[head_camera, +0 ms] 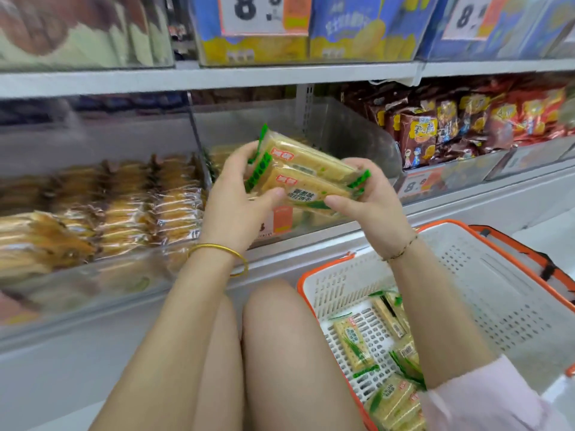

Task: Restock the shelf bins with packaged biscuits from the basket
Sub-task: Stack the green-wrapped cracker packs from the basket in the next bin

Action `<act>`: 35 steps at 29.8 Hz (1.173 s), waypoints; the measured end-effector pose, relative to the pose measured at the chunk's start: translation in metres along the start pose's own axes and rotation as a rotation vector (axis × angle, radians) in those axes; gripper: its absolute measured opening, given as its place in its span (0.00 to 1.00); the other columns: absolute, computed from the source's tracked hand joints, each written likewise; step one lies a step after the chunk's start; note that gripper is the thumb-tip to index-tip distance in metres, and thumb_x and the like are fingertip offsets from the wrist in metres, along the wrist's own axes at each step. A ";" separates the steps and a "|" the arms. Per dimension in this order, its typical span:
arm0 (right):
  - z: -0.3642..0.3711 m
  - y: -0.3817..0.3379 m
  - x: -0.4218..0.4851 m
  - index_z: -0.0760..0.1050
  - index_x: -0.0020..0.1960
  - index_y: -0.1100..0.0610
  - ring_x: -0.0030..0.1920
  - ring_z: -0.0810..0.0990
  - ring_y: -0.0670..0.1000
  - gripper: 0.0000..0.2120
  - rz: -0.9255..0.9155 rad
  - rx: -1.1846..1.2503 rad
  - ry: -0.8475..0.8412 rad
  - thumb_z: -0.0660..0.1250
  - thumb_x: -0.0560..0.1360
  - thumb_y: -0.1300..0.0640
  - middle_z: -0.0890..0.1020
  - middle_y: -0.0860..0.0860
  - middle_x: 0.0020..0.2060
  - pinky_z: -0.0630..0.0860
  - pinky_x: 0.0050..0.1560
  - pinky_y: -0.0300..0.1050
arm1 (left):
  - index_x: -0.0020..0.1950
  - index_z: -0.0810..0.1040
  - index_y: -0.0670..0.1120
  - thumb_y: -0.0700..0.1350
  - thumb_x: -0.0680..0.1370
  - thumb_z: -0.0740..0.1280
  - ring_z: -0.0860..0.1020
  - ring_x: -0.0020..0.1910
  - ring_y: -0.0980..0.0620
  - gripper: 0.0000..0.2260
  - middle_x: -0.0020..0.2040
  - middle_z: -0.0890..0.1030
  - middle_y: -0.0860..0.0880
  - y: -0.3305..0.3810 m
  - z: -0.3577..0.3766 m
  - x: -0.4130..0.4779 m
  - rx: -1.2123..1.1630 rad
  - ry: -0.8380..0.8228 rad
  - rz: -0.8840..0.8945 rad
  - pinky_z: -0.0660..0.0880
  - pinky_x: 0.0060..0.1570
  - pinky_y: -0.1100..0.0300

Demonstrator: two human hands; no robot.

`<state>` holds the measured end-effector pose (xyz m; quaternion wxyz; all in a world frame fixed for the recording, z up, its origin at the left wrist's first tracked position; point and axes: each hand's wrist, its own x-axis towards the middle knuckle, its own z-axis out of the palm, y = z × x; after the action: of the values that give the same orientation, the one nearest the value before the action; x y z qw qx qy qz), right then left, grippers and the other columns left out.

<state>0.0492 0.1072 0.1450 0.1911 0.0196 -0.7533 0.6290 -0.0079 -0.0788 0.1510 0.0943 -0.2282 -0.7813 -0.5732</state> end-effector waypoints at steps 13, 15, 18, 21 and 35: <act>0.031 0.013 0.057 0.70 0.58 0.53 0.48 0.75 0.37 0.21 -0.057 -0.348 -0.244 0.70 0.70 0.70 0.74 0.41 0.48 0.73 0.47 0.28 | 0.57 0.78 0.52 0.44 0.81 0.57 0.75 0.59 0.47 0.11 0.55 0.80 0.51 0.000 -0.034 0.046 0.703 -0.038 -0.030 0.63 0.64 0.50; 0.031 0.014 0.057 0.69 0.59 0.53 0.44 0.75 0.30 0.22 -0.046 -0.345 -0.263 0.69 0.70 0.71 0.74 0.40 0.48 0.72 0.42 0.24 | 0.54 0.78 0.52 0.44 0.82 0.55 0.75 0.58 0.46 0.12 0.54 0.81 0.51 -0.003 -0.032 0.048 0.761 -0.048 -0.042 0.61 0.62 0.51; 0.029 0.018 0.058 0.69 0.60 0.52 0.46 0.74 0.27 0.23 -0.032 -0.342 -0.254 0.68 0.70 0.71 0.74 0.39 0.49 0.72 0.42 0.24 | 0.53 0.79 0.53 0.51 0.81 0.57 0.75 0.54 0.50 0.11 0.50 0.81 0.54 -0.009 -0.033 0.050 0.693 -0.124 -0.057 0.60 0.60 0.51; 0.030 0.020 0.059 0.67 0.64 0.50 0.52 0.74 0.35 0.26 -0.019 -0.381 -0.255 0.69 0.71 0.68 0.74 0.42 0.53 0.74 0.45 0.26 | 0.53 0.79 0.55 0.53 0.80 0.59 0.75 0.53 0.53 0.10 0.48 0.80 0.57 -0.012 -0.035 0.051 0.700 -0.202 -0.037 0.59 0.60 0.51; 0.030 0.018 0.064 0.56 0.74 0.48 0.59 0.73 0.47 0.35 0.066 -0.455 -0.237 0.69 0.73 0.62 0.69 0.50 0.64 0.74 0.60 0.45 | 0.54 0.78 0.49 0.48 0.81 0.57 0.77 0.51 0.48 0.10 0.46 0.80 0.52 -0.007 -0.031 0.067 0.733 -0.188 -0.042 0.66 0.64 0.47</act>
<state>-0.0221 0.0961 0.1442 0.0805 0.0250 -0.8929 0.4424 -0.0735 -0.0933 0.1821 0.0860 -0.2148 -0.9443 -0.2341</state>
